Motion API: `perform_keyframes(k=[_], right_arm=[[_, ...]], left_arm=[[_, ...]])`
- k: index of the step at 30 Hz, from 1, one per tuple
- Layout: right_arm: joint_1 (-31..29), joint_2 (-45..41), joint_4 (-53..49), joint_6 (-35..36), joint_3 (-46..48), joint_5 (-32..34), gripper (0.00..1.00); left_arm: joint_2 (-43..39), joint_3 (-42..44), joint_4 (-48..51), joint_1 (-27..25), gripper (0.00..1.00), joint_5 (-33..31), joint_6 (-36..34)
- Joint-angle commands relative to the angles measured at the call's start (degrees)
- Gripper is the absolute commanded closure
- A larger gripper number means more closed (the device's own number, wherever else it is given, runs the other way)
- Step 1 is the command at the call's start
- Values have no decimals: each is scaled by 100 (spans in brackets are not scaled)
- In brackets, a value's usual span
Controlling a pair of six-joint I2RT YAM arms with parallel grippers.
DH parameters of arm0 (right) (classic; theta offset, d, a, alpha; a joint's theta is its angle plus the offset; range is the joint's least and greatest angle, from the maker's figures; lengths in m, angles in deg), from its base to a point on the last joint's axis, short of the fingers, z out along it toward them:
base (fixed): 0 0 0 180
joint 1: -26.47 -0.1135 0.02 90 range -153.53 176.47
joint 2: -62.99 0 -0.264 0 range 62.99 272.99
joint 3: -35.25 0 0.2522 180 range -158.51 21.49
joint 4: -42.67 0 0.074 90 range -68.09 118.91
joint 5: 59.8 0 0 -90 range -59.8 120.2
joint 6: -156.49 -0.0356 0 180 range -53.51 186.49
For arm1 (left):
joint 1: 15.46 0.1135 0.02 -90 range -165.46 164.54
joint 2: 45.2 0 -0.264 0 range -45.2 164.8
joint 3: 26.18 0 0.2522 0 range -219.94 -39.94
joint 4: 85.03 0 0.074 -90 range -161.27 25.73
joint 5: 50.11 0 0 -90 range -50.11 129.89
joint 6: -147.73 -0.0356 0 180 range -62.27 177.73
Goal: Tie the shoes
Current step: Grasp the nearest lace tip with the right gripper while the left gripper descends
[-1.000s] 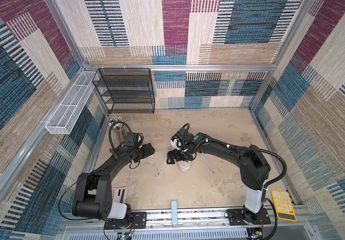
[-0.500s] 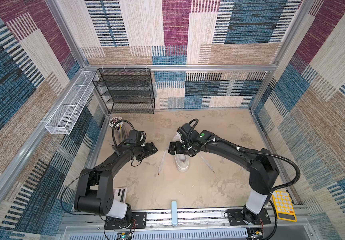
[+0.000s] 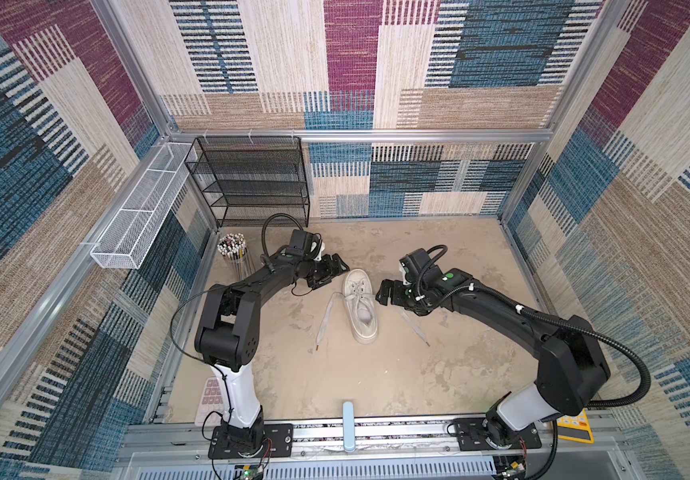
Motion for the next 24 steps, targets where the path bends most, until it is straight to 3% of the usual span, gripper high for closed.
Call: perform_keyframes(k=[1, 14, 17, 20, 24], right_arm=[[112, -140, 293, -31, 234, -141, 0], [357, -229, 369, 104, 759, -118, 0], [365, -140, -37, 365, 665, 434, 1], [363, 25, -539, 658, 587, 986, 9], [364, 276, -905, 872, 569, 1231, 19]], left_arm=[[237, -235, -52, -170, 14, 156, 147], [490, -390, -183, -425, 16, 208, 236], [262, -482, 263, -397, 16, -235, -77], [-97, -494, 662, -302, 16, -764, -264], [-608, -468, 1399, -207, 16, -1530, -760]])
